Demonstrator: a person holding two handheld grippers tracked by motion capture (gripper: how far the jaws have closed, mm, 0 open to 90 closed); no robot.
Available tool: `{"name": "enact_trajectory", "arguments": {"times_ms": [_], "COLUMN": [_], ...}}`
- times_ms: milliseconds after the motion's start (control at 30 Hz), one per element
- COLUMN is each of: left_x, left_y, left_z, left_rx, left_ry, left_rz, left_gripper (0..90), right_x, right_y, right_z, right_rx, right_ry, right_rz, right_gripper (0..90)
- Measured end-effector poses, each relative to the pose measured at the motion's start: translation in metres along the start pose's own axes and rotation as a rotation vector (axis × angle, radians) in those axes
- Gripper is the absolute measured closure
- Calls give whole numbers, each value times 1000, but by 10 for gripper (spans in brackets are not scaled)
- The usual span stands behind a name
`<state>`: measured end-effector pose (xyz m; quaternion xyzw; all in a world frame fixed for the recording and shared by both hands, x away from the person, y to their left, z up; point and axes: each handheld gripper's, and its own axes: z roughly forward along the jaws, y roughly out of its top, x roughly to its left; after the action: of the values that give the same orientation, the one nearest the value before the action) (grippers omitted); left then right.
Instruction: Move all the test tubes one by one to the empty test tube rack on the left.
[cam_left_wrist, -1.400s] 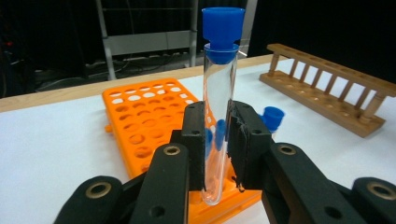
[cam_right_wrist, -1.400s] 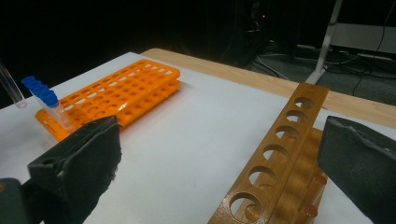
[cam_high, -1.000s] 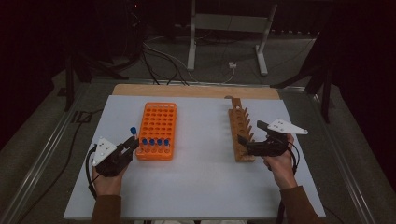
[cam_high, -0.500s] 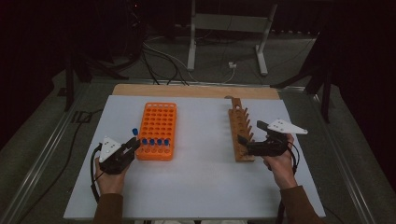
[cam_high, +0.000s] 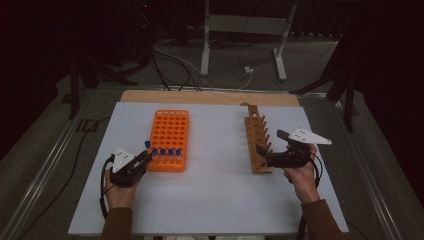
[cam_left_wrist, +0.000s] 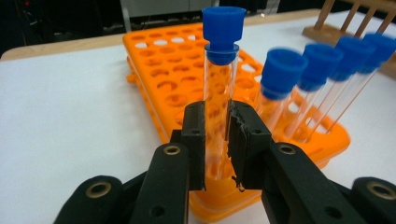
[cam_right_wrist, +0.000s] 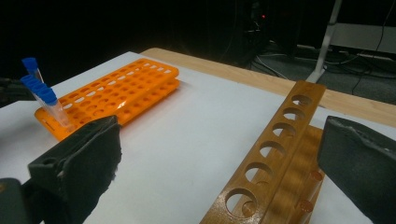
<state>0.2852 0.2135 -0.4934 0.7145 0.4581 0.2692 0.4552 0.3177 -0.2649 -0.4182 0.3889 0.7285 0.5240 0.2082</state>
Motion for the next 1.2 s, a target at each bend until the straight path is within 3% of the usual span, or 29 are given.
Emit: {"name": "enact_trajectory", "arguments": {"times_ms": [367, 567, 967, 1200], "left_x": [-1, -3, -5, -4], "left_y": [-2, -4, -5, -4], "left_z": [1, 3, -1, -1], "left_rx": [24, 69, 104, 108], "left_ry": [3, 9, 16, 13], "left_rz": [-1, 20, 28, 25], "left_gripper": [784, 785, 786, 786], "right_x": [1, 0, -1, 2], "right_y": [-2, -3, -5, -8], "right_z": [2, 3, 3, 7], "right_rx": [13, 16, 21, 39], "right_ry": [2, 3, -3, -16], "right_rz": [-3, -2, 1, -23], "right_gripper": [0, 0, 0, 0]}}
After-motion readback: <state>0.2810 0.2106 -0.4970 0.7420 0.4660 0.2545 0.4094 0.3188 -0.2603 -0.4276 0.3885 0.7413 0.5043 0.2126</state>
